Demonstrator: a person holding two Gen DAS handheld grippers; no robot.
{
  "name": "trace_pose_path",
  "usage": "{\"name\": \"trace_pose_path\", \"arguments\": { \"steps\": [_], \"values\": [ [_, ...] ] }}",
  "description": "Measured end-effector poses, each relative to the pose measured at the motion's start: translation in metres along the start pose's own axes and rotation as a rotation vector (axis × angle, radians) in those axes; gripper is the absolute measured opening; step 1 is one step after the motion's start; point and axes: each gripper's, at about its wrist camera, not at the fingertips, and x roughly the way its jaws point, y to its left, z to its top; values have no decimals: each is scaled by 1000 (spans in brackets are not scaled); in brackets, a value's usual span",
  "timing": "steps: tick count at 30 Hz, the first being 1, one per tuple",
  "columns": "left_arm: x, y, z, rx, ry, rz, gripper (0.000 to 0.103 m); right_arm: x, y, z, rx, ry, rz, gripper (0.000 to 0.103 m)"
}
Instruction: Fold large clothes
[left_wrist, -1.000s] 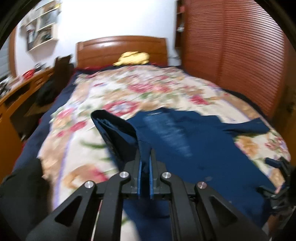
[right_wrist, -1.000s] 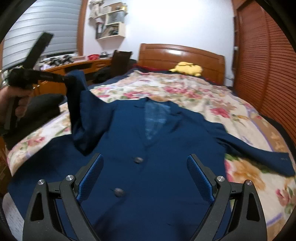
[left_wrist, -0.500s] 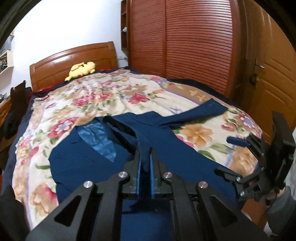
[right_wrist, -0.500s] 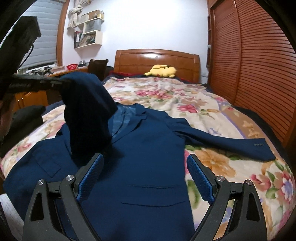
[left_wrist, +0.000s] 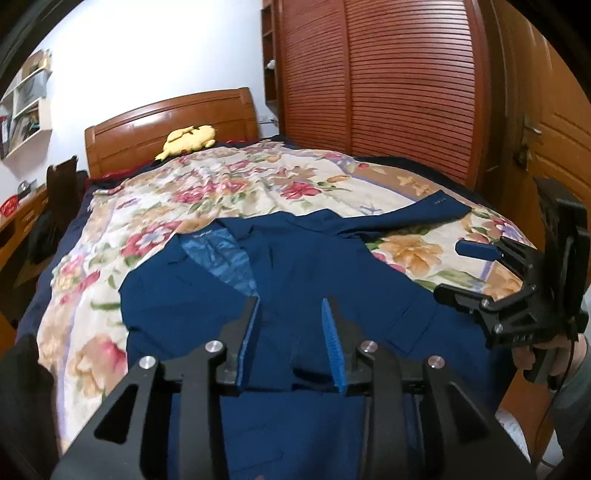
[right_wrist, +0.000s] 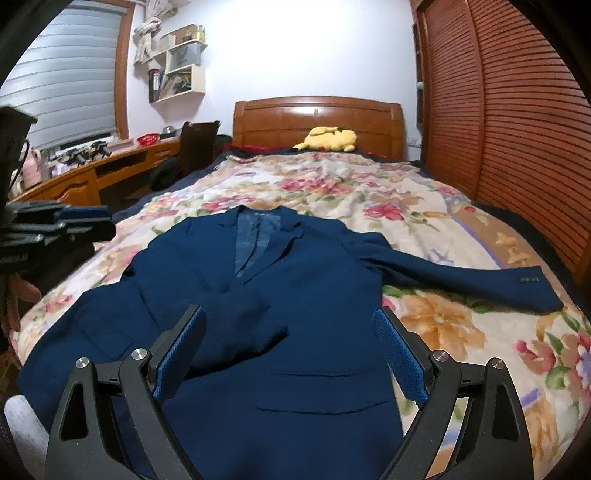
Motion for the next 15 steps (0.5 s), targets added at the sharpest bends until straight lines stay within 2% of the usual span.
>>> {"name": "trace_pose_path", "arguments": {
  "steps": [4,9,15],
  "values": [
    [-1,14,-28,-45,4,12,37,13,13,5,-29,23,38,91],
    [1,30,-60,-98,10,33,39,37,34,12,-66,69,109,82],
    [-12,50,-89,-175,-26,61,40,73,65,10,-105,154,164,74]
  ]
}}
